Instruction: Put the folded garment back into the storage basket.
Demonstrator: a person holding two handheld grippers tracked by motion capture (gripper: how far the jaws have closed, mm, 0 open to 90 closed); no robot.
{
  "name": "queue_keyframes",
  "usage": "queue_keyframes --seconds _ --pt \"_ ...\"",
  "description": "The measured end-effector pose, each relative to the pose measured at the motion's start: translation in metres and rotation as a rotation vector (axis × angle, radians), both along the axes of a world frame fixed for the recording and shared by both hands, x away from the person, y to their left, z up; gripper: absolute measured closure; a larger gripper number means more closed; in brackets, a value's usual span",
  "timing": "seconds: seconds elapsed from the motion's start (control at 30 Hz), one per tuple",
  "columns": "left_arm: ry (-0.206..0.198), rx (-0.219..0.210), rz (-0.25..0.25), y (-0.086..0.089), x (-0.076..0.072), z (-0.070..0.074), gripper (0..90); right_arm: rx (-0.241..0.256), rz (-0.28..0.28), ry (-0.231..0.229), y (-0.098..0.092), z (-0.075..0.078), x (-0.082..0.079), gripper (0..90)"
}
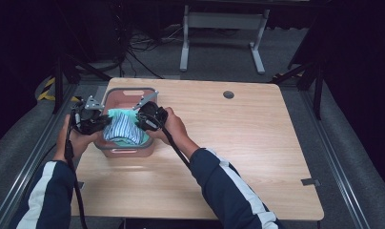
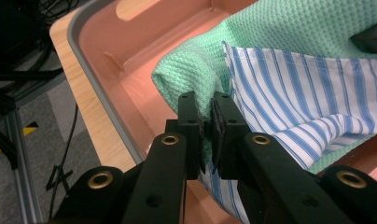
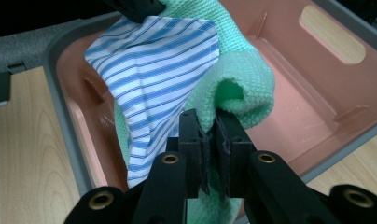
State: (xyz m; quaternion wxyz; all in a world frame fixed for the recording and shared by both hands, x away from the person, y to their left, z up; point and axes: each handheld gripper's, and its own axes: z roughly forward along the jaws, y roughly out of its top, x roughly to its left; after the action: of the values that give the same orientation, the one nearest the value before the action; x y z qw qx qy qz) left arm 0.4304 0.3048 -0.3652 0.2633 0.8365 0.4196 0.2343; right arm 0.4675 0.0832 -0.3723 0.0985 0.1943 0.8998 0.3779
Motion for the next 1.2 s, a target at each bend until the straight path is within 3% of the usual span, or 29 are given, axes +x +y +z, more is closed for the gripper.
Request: queue_keyframes --seconds 0.2,0.43,0.57,0.6,0.63,0.8,0.97,1.0,1.2 --pt "0.024 0.043 0.011 -0.002 0.004 -0.008 82.8 -0.021 -0.002 0.02 0.004 -0.008 0.002 80.2" --pt "0.035 0.052 0.015 -0.004 0.005 -0.011 82.3 -0.038 -0.003 0.024 0.004 -0.013 0.003 78.8" --pt "0.034 0.058 0.026 -0.004 0.007 -0.012 75.2 -0.038 -0.012 0.025 0.004 -0.015 0.005 75.1" --pt "0.028 0.04 0.024 -0.004 0.006 -0.012 75.2 -0.038 -0.011 0.028 0.003 -0.015 0.005 75.6" --pt "0.021 0.037 0.032 -0.005 0.006 -0.012 69.6 -0.04 -0.011 0.026 0.002 -0.015 0.006 75.7" --pt "0.02 0.043 0.027 -0.007 0.004 -0.01 66.0 -0.048 -0.013 0.025 -0.001 -0.014 0.007 72.2" --pt "-0.014 0.017 0.022 -0.012 0.001 -0.007 58.1 -0.048 -0.016 0.018 -0.004 -0.012 0.006 69.0" --pt "-0.019 -0.011 0.027 -0.016 -0.002 -0.006 56.0 -0.044 -0.011 0.006 -0.007 -0.01 0.005 69.5" --pt "-0.053 -0.019 -0.007 -0.03 -0.011 -0.002 48.7 -0.049 0.01 -0.037 -0.016 -0.005 -0.002 65.4"
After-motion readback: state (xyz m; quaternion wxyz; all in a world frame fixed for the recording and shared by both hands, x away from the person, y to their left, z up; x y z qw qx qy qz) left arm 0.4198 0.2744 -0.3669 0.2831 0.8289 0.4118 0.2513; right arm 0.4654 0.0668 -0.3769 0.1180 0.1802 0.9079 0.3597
